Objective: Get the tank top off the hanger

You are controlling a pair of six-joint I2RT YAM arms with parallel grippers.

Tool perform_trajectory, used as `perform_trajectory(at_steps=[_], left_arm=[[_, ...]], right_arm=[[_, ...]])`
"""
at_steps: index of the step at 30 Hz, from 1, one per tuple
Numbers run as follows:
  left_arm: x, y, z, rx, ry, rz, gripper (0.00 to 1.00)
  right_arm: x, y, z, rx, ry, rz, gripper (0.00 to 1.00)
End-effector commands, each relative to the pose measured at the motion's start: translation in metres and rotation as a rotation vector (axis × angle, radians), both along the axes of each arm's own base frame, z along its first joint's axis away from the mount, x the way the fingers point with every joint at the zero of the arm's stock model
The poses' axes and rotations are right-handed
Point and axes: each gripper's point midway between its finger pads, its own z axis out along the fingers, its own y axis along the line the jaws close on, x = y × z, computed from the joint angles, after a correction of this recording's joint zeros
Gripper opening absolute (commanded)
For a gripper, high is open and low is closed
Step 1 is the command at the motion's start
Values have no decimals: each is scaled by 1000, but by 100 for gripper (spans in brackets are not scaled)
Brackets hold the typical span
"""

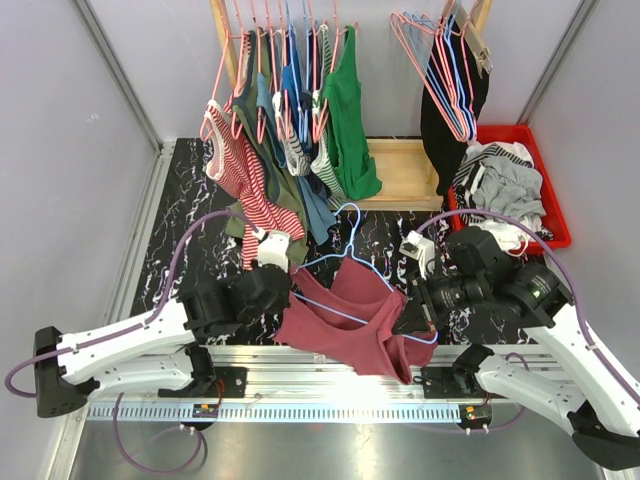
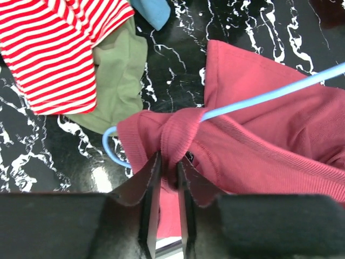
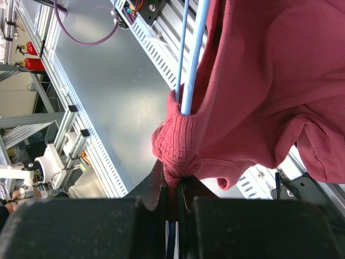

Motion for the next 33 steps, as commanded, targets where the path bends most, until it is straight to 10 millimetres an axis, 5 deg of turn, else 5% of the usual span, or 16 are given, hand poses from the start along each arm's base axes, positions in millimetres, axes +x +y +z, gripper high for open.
perform_trajectory(at_steps=[1, 6, 14, 20, 24, 27, 28, 33], left_arm=[[7, 10, 29, -59, -53, 37, 14], [10, 44, 26, -38, -53, 93, 0], [12, 93, 19, 5, -45, 165, 0], [-2, 76, 11, -91, 8, 47, 0], [-22, 56, 12, -191, 57, -78, 9], [-35, 46, 32, -281, 36, -161, 68], [-39, 44, 42, -309, 17, -185, 95], [-64, 49, 92, -455, -86, -283, 99]], right_arm=[[-6, 1, 5, 30, -20, 24, 0], [-17, -1, 10, 55, -12, 61, 0], [-39, -13, 35, 123, -66, 114, 0], [-20, -28, 55, 122, -239, -26, 0], [-13, -26, 69, 201, -317, -72, 0], [0, -26, 61, 177, -318, -140, 0], [3, -27, 58, 165, -312, -157, 0], [21, -31, 34, 40, -297, -210, 0]])
